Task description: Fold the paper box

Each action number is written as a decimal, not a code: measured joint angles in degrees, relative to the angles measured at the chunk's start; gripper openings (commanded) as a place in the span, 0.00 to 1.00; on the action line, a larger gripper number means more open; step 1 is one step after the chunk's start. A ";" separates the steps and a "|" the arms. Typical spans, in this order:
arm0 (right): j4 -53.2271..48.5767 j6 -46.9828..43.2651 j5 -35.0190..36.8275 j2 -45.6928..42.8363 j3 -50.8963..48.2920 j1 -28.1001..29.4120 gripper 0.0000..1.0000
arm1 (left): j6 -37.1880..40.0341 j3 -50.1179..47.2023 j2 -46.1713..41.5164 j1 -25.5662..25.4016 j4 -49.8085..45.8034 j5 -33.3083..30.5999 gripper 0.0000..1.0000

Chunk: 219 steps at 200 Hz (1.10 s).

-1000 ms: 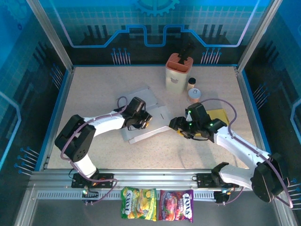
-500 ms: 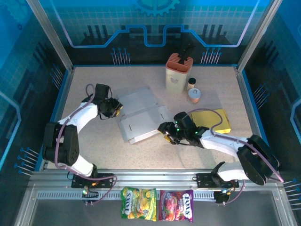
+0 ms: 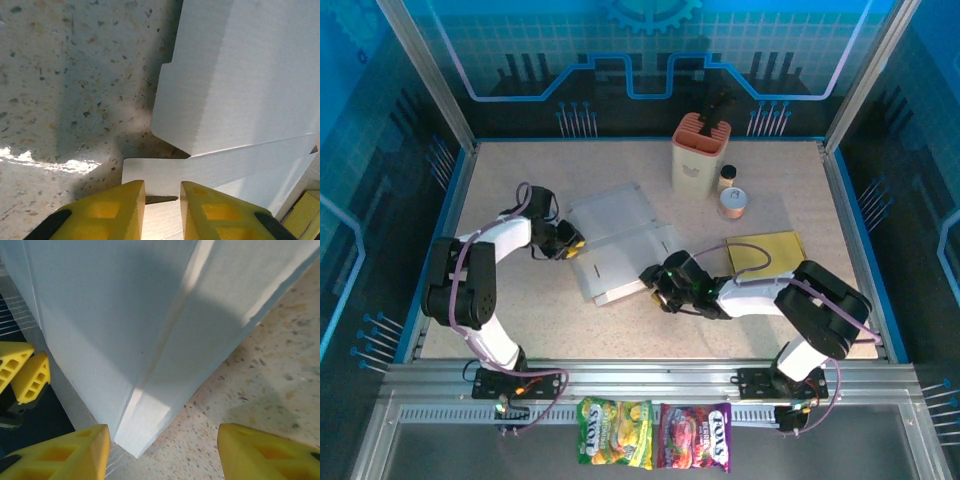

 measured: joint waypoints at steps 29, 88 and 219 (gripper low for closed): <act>3.13 0.90 1.55 1.42 0.00 0.66 0.57 | 0.83 -1.29 0.07 -0.02 -0.02 0.90 0.24; 10.25 0.87 4.04 4.48 -0.02 0.74 0.54 | 0.92 -3.02 0.44 -0.74 0.13 1.40 0.23; 15.80 -1.05 6.49 2.47 -1.70 0.57 0.22 | -0.33 -4.24 0.44 -2.23 1.20 1.66 0.22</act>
